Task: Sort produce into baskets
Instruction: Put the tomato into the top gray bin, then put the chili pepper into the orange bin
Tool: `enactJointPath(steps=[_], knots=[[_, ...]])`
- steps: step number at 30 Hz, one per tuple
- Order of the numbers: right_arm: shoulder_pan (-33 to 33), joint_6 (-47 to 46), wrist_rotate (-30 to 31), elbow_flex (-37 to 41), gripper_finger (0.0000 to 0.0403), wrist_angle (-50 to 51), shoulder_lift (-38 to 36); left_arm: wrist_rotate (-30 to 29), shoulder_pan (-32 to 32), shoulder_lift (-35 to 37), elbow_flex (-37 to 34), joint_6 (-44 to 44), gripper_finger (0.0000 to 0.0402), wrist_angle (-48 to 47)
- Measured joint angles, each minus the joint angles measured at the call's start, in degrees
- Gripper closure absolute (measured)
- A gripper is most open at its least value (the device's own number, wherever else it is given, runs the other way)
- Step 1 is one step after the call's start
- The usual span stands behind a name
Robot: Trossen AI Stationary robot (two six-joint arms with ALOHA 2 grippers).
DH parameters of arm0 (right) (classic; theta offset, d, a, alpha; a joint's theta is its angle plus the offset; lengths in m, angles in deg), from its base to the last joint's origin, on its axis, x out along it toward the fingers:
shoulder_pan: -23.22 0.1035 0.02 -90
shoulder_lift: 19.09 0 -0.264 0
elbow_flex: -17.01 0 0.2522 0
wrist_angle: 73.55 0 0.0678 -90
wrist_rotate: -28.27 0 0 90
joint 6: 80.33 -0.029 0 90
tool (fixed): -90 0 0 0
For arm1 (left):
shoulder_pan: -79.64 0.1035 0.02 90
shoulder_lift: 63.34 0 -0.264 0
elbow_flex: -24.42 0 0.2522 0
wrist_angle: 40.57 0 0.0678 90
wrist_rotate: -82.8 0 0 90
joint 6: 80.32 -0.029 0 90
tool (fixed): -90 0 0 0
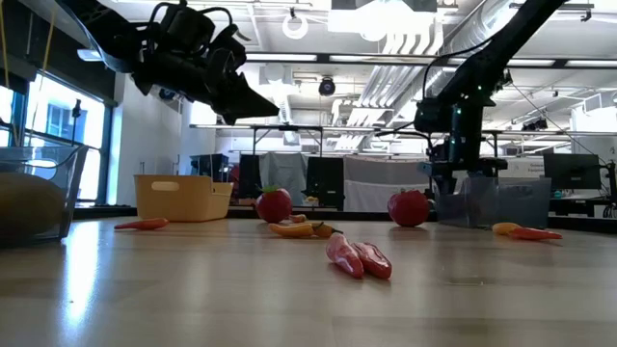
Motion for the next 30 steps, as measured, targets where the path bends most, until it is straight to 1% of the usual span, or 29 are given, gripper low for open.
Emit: enactJointPath(steps=[3,6,11,13,15,18,22,26,28,30], knots=[[1.18,0.02,0.15,-2.88,0.0089,2.81,0.01,-0.01,0.00,0.00,0.00,-0.16,0.0401,-0.62],[2.40,1.05,0.48,-6.53,0.0086,6.76,0.00,-0.01,0.00,0.00,0.00,-1.36,0.0402,-1.31],[4.37,1.87,3.43,-12.80,0.0086,10.93,-0.01,-0.01,0.00,0.00,0.00,-1.40,0.0401,-1.45],[5.40,2.12,3.56,-14.86,0.0088,12.83,-0.08,-0.01,0.00,0.02,0.00,-1.44,0.0401,-2.00],[7.26,2.23,3.75,-16.20,0.0101,14.08,-0.85,-0.01,0.00,0.02,0.00,-1.46,0.0401,-2.94],[11.58,3.10,2.85,-17.15,0.0143,13.57,-3.41,0.01,0.00,0.02,-0.02,-1.40,0.0401,-4.27],[17.78,4.10,1.56,-15.61,0.0228,10.08,-7.71,0.46,-0.13,0.02,0.00,-1.42,0.0401,-6.64],[23.87,6.23,-2.56,-9.83,0.0317,2.34,-10.32,4.96,-1.25,0.02,0.00,-2.92,0.0401,-9.70],[26.92,6.63,-3.21,-6.11,0.0351,-3.18,-10.75,6.78,-2.28,0.00,-0.02,-3.04,0.0401,-10.60],[29.65,6.84,-3.55,-2.55,0.0374,-9.39,-10.77,6.87,-3.69,0.02,-0.02,-3.42,0.0402,-11.42]])
